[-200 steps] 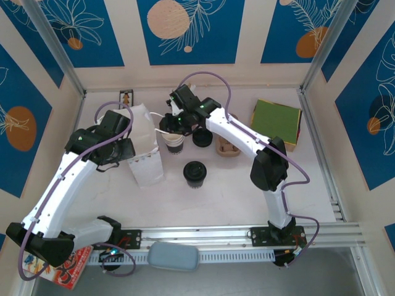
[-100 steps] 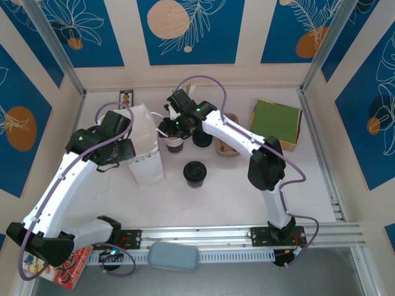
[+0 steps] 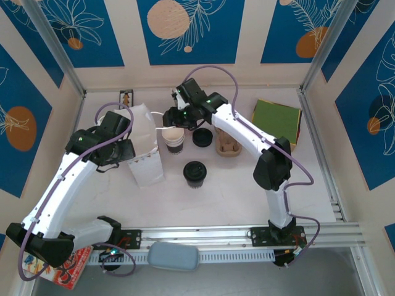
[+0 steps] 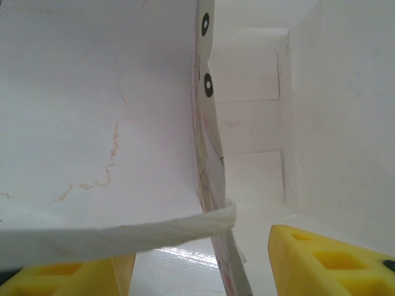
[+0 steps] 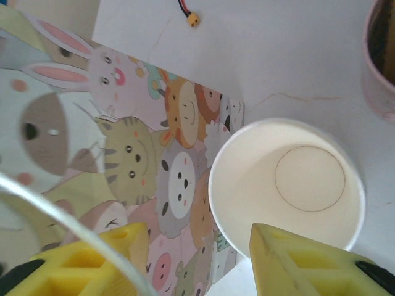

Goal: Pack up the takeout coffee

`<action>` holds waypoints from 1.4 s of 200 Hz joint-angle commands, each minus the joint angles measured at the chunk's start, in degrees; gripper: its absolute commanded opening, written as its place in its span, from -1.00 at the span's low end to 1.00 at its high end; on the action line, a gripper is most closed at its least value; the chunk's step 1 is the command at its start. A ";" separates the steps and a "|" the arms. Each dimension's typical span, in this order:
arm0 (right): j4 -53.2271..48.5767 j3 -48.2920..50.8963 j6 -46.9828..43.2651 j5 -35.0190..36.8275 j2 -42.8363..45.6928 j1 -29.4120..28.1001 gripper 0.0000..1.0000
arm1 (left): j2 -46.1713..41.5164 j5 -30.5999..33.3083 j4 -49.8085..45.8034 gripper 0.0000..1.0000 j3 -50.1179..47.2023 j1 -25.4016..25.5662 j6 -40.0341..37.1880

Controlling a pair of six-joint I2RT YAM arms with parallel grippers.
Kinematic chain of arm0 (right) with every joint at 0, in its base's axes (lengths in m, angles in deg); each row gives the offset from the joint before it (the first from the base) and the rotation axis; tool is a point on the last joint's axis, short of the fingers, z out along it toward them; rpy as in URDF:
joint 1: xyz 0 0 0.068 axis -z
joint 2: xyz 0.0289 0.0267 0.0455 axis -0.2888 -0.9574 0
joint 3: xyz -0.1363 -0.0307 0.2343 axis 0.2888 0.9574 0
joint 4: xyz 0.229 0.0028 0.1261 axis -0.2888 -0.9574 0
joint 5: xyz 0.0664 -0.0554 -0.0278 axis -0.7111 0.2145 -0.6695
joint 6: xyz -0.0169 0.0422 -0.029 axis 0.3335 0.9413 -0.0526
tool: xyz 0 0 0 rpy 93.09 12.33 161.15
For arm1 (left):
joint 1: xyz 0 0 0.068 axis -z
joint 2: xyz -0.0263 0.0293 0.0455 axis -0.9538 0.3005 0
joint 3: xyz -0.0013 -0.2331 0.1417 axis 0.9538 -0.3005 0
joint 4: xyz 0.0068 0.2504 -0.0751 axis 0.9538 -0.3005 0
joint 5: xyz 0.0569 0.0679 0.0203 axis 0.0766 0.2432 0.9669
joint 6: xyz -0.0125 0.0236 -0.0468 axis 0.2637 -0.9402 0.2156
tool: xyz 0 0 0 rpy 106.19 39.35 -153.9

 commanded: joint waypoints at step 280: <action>-8.40 -13.94 3.75 -4.81 1.34 3.44 0.40 | 0.05 -2.82 1.10 0.17 -1.33 -0.81 -1.24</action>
